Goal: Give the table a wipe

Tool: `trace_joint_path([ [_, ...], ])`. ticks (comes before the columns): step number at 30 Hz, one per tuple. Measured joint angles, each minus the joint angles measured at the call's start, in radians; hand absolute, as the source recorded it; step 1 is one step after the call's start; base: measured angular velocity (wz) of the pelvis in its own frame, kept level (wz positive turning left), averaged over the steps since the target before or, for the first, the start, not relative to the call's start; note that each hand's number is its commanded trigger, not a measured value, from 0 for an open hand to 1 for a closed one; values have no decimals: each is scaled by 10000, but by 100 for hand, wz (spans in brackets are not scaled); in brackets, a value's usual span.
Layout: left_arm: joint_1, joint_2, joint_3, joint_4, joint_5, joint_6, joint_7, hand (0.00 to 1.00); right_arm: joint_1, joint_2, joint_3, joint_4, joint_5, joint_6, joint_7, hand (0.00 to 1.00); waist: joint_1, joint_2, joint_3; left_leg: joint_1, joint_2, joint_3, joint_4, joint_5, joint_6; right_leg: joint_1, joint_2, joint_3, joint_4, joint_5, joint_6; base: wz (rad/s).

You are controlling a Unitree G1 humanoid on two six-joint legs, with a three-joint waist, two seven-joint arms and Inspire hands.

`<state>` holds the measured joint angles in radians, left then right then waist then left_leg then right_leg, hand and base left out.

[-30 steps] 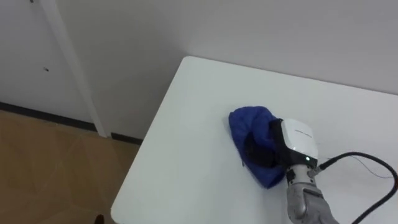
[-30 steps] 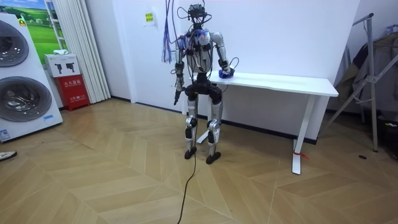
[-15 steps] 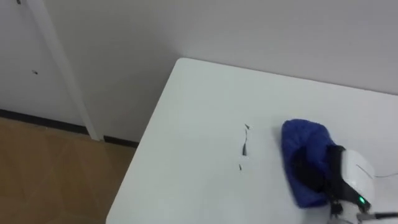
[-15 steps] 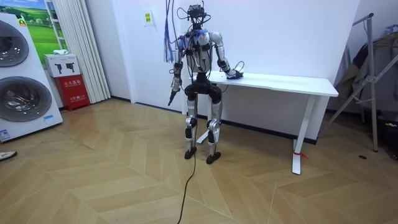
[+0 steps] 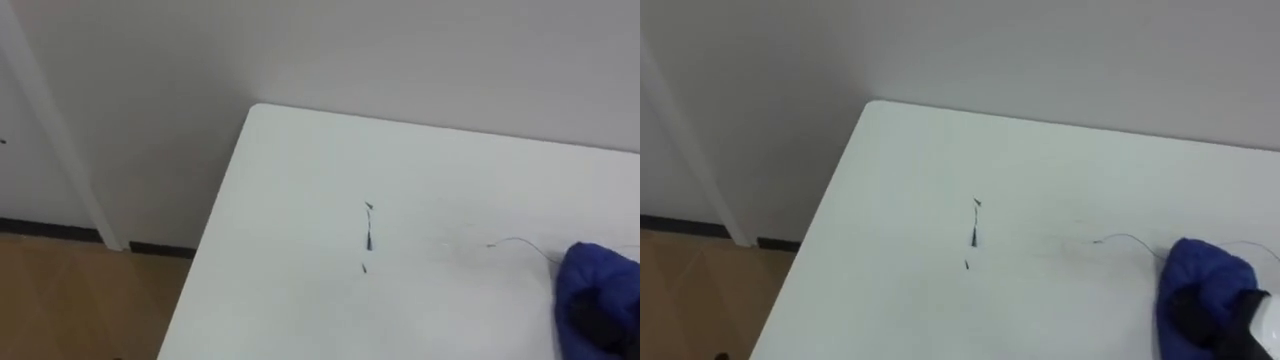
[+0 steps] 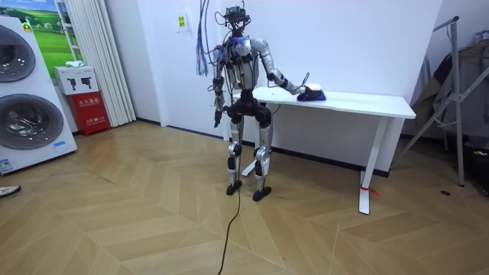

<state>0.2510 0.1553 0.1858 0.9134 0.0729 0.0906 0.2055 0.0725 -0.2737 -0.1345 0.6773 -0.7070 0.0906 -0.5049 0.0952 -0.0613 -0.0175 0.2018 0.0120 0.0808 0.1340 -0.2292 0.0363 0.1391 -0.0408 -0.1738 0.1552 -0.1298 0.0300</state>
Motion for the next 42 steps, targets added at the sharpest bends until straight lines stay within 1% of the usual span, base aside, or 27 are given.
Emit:
trace_joint_path([
  [1,-201,-13,-245,250,-42,-18,4,0,-225,11,835,-757,-346,423,572,100,149,24,29,-31,52,5,-2,5,-32,-119,76,49,37,65,-78,-63],
  [2,-263,-36,-354,291,-46,-16,4,0,-374,19,1296,-1065,-576,565,842,100,287,32,51,-63,75,10,2,9,-52,-215,115,60,85,87,-115,-43],
  [3,-415,-117,-456,288,-63,-33,3,0,-841,93,2111,-1528,-1206,664,1355,100,469,0,169,-152,117,3,11,32,-98,-373,169,65,189,105,-150,-11],
  [4,-590,-195,-530,292,-55,-35,-7,0,-1412,186,2808,-1805,-1694,609,1799,100,547,-23,283,-311,129,-107,18,85,-169,-489,196,46,186,122,-194,7],
  [7,-520,-180,-627,68,-196,-96,-9,0,-2620,203,3401,-1700,-2059,218,2450,100,967,-139,357,-713,114,-468,25,225,-248,-713,141,-359,146,80,-275,41],
  [11,502,122,-459,-196,-215,-24,-14,0,-2921,25,3015,-816,-1746,19,2663,100,1016,-209,322,-772,89,-1120,118,289,-253,-450,89,-817,-63,60,-256,61],
  [14,1231,159,-9,-137,63,73,-48,0,-2050,-87,2148,-180,-1183,-809,1942,100,864,-202,311,-610,49,-1115,198,292,-249,-86,14,-846,-123,32,-209,52],
  [15,1334,160,227,-129,142,119,-163,0,-1668,-69,1763,-25,-1046,-1098,1673,100,680,-296,249,-572,-25,-1115,198,291,-249,112,-53,-928,-246,-4,-153,64],
  [16,1366,150,398,-128,312,135,-264,0,-1413,-64,1384,302,-935,-1415,1397,100,497,-360,216,-511,-89,-1107,196,291,-247,260,-144,-955,-223,-83,-26,60],
  [18,1308,153,607,-131,606,111,-338,0,-1102,-59,803,837,-622,-1722,1079,100,426,-390,161,-376,-101,-1078,200,291,-246,442,-221,-917,-211,-99,-1,23],
  [21,1042,160,872,-247,915,110,-378,0,-355,-86,126,1000,-277,-1803,558,100,270,-408,111,-241,-240,-960,223,263,-199,620,-336,-770,-189,-151,83,1],
  [23,894,157,843,-317,978,107,-337,0,-63,-103,15,1058,-21,-1802,263,100,157,-357,83,-240,-239,-852,267,189,-76,669,-350,-751,-192,-163,103,-11],
  [24,881,107,830,-414,973,106,-286,0,76,-101,26,1080,-9,-1799,127,100,162,-262,26,-182,-233,-829,275,65,105,709,-337,-781,-191,-196,158,-25],
  [26,659,63,681,-530,949,78,-199,0,112,-48,33,1091,1,-1721,9,100,200,-184,-15,-130,-236,-750,303,-14,164,725,-340,-762,-179,-210,201,-29],
  [27,540,-1,567,-530,876,18,-131,0,-40,55,121,1054,1,-1502,10,100,283,-141,-17,-118,-233,-565,296,-34,175,684,-350,-723,-175,-209,204,-50],
  [29,357,-48,151,-423,322,-88,210,0,-573,341,520,907,1,-911,17,100,522,-62,-10,-88,-203,-292,279,-36,176,627,-337,-767,-151,-207,207,-61],
  [30,191,-89,-134,-242,28,-122,317,0,-946,460,843,908,-12,-444,68,100,670,1,-1,-87,-136,-49,296,-38,169,460,-316,-707,-5,-184,193,-80],
  [31,17,-122,-511,-25,-199,-148,319,0,-1224,536,1335,560,-104,69,378,100,1037,107,9,-83,-2,300,326,-66,117,154,-267,-799,249,-131,99,-90],
  [32,-69,-121,-653,196,-201,-205,319,0,-1436,619,1603,363,-236,267,629,100,1173,145,17,-96,45,363,348,-76,100,-7,-258,-898,418,-113,51,-119],
  [33,-248,-64,-861,645,-196,-228,314,0,-1965,883,2306,-3,-593,595,1201,100,1543,203,54,-131,142,574,392,-98,54,-430,-287,-1303,848,-93,-85,-124],
  [34,-291,5,-1036,748,-200,-181,323,0,-2612,1232,3158,-245,-994,690,1718,100,1824,232,135,-240,230,688,549,-156,-13,-855,-414,-1781,1331,-117,-187,-113],
  [35,-346,48,-1155,840,-196,-175,319,0,-2965,1334,3486,-245,-1213,685,1892,100,1895,227,190,-347,300,740,698,-192,-31,-1011,-475,-2046,1565,-135,-217,-51],
  [36,-635,56,-1227,993,-129,-122,305,0,-3563,1710,3904,-168,-1622,557,2128,100,2005,286,374,-581,477,785,1023,-274,-45,-1302,-612,-2395,2096,-161,-209,10],
  [38,-878,76,-1407,984,-136,-125,234,0,-4143,1901,4092,255,-1822,189,2275,100,2440,332,442,-1062,639,848,1339,-291,-93,-2030,-1196,-2482,3732,-488,-18,53],
  [39,-907,143,-1498,777,-133,-187,212,0,-4167,1857,4023,319,-1816,185,2227,100,2695,310,436,-1278,649,864,1475,-260,-156,-2238,-2030,-2409,4735,-930,53,81],
  [40,-742,245,-1475,468,-132,-224,207,0,-4290,1758,3978,640,-1617,115,1943,100,2907,307,430,-1450,674,974,1576,-268,-231,-2275,-2820,-2217,5205,-1072,190,75],
  [42,-540,417,-1255,477,-134,-225,190,0,-4357,1509,3782,1099,-1167,-217,1398,100,2923,329,423,-1826,886,1000,1932,-317,-397,-2253,-3619,-1726,5042,-1002,279,50],
])
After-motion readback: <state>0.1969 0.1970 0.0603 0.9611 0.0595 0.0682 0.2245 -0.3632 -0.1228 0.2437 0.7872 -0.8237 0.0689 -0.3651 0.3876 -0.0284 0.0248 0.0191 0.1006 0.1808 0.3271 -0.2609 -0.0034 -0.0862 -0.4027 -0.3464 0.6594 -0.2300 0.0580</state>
